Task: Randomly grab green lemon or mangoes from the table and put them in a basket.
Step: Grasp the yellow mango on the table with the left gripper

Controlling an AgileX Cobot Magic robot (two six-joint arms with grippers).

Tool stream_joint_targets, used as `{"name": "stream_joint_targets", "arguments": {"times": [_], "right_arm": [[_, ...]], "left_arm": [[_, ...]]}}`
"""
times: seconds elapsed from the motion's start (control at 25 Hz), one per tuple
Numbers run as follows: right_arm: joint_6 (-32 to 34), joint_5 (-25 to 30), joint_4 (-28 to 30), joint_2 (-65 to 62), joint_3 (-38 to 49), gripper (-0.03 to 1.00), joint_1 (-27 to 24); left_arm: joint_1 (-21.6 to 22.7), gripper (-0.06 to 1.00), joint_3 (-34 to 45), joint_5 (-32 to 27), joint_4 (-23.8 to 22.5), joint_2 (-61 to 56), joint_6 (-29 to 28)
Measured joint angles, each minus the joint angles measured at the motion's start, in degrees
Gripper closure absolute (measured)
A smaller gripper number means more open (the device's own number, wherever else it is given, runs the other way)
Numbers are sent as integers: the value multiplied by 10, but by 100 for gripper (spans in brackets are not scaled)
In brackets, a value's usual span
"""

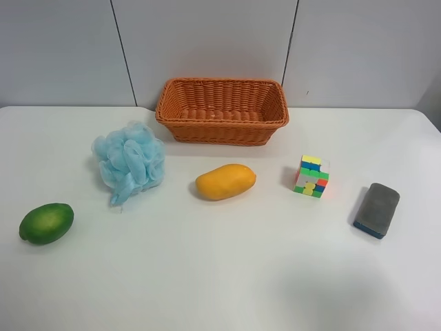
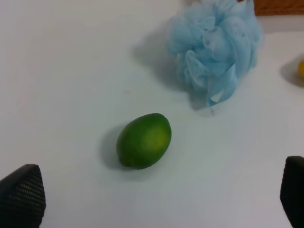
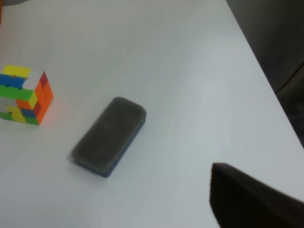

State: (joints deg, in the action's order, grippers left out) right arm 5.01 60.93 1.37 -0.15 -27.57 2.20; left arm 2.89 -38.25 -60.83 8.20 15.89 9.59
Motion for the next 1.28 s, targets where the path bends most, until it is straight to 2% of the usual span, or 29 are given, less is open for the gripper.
{"name": "stream_joint_targets", "arguments": {"times": [0.16,0.24,0.6,0.92,1.08,1.28], "right_arm": [[0,0,0,0,0,-2,0],[0,0,0,0,0,-2,0],[0,0,0,0,0,-2,0],[0,0,0,0,0,-2,0],[0,0,0,0,0,-2,0],[0,0,0,0,0,-2,0]], "left_arm": [[-13,-5,-69,6,42,146,55],[-44,-5,-101,14,54,213,64],[-213,-5,-235,37,54,514,68],[-360,-5,-331,115,3,692,47],[-403,-5,-355,156,-27,750,20],[-434,-5,-361,219,-40,813,7]]}}
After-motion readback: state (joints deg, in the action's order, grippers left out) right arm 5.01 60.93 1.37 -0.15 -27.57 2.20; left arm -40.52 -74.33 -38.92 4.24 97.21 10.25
